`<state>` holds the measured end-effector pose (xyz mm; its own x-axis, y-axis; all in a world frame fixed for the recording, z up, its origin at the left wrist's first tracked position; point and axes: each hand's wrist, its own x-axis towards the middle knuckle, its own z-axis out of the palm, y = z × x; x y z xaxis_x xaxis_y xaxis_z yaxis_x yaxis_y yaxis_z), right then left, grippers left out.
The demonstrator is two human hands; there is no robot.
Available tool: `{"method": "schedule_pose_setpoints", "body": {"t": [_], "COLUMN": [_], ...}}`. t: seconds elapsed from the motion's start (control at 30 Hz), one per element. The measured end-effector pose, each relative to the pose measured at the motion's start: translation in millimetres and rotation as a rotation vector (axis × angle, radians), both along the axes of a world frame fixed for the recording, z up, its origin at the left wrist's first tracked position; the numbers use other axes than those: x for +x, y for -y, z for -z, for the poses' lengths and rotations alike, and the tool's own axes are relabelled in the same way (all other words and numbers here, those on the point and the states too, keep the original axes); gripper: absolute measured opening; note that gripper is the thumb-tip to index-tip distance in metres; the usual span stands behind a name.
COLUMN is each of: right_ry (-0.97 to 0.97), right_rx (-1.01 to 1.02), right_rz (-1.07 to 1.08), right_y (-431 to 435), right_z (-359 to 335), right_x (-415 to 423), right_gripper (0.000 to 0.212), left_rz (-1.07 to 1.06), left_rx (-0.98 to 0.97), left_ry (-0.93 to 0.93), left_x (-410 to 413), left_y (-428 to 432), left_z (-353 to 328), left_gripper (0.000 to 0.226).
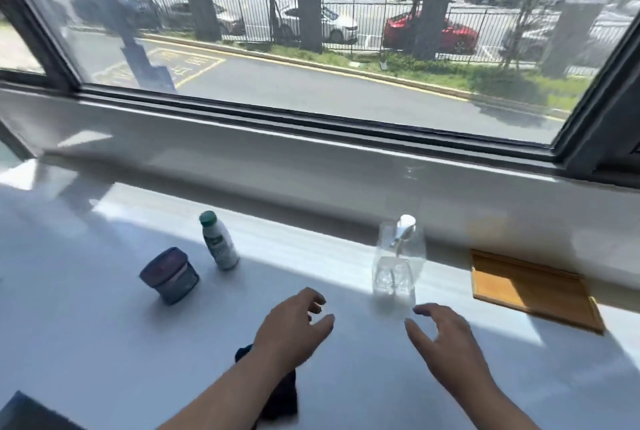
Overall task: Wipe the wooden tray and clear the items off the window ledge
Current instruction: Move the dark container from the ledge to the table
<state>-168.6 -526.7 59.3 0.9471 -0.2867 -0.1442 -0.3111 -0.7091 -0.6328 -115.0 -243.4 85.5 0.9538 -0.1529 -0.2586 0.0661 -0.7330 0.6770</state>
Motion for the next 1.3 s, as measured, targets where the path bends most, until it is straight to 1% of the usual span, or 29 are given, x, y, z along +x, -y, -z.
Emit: {"method": "schedule_pose_setpoints", "body": {"t": [0.1, 0.17, 0.27, 0.33, 0.43, 0.5, 0.6, 0.73, 0.87, 0.93, 1.1, 1.17, 1.23, 1.3], "right_ry": [0.094, 0.135, 0.183, 0.217, 0.204, 0.193, 0.193, 0.175, 0.088, 0.021, -0.246, -0.366, -0.486, -0.567], "right_rx": [-0.020, -0.014, 0.003, 0.009, 0.026, 0.029, 0.016, 0.034, 0.107, 0.187, 0.432, 0.575, 0.763, 0.886], "right_rz": [-0.102, -0.167, -0.253, -0.295, -0.347, -0.376, -0.397, -0.354, -0.300, -0.264, -0.121, -0.031, 0.078, 0.136], "right_y": [-77, -136, -221, -275, -339, -370, -399, -416, -426, -432, -449, -458, -469, -478], "right_z": [-25, -41, -62, -72, -83, -87, -90, -83, -49, -28, 35, 56, 71, 81], "right_x": [12, 16, 22, 26, 27, 27, 35, 61, 101, 122, 178, 199, 213, 219], "right_gripper": [0.034, 0.038, 0.057, 0.064, 0.060, 0.058, 0.058, 0.054, 0.055, 0.053, 0.052, 0.053, 0.051, 0.050], "left_rz": [-0.123, -0.194, -0.278, -0.328, -0.369, -0.382, -0.384, -0.372, -0.319, -0.294, -0.246, -0.216, -0.182, -0.154], "left_rx": [0.017, 0.046, 0.108, 0.134, 0.198, 0.204, 0.206, 0.203, 0.231, 0.257, 0.269, 0.276, 0.286, 0.286], "left_ry": [0.060, 0.105, 0.162, 0.198, 0.224, 0.227, 0.238, 0.218, 0.151, 0.108, -0.008, -0.044, -0.074, -0.122], "left_x": [-17, -29, -42, -49, -55, -56, -49, -30, 6, 29, 95, 122, 142, 157], "left_y": [-93, -159, -248, -301, -357, -382, -402, -412, -411, -409, -400, -393, -385, -377], "left_z": [-18, -31, -52, -66, -80, -85, -87, -76, -49, -35, 3, 18, 32, 46], "left_gripper": [0.032, 0.037, 0.049, 0.052, 0.063, 0.066, 0.069, 0.072, 0.078, 0.082, 0.097, 0.104, 0.108, 0.112]}}
